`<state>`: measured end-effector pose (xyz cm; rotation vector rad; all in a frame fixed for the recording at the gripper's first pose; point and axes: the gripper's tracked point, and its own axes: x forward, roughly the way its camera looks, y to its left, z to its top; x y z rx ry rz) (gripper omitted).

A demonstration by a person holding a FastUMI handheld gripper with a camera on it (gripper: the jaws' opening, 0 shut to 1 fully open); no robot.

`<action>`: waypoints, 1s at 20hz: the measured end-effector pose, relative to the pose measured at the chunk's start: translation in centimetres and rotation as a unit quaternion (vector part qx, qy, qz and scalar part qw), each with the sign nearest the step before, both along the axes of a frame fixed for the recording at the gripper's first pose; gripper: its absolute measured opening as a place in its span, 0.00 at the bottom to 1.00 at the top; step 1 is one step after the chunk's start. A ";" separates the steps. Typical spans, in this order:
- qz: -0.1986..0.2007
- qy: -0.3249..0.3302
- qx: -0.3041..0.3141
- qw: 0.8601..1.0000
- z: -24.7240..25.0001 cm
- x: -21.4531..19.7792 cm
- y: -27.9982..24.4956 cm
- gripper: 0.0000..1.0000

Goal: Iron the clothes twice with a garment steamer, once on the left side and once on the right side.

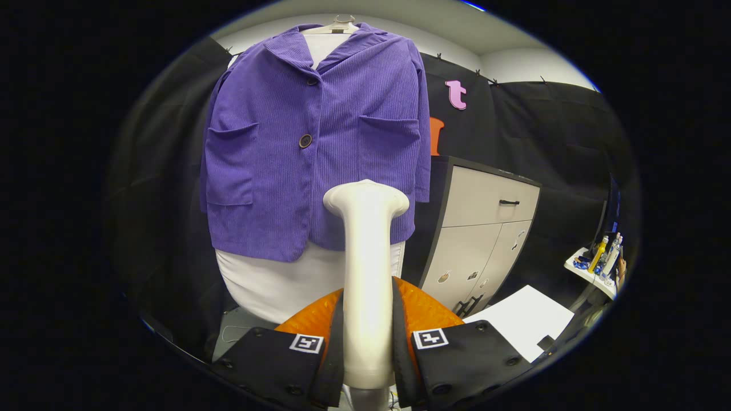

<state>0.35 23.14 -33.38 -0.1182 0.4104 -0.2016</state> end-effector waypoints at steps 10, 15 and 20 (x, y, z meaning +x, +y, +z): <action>0.006 -0.082 0.006 0.997 11.2 1.7 1.5 0.44; 0.012 -0.127 0.008 0.992 19.4 3.1 2.7 0.43; 0.029 -0.160 0.016 0.987 25.8 4.5 4.6 0.43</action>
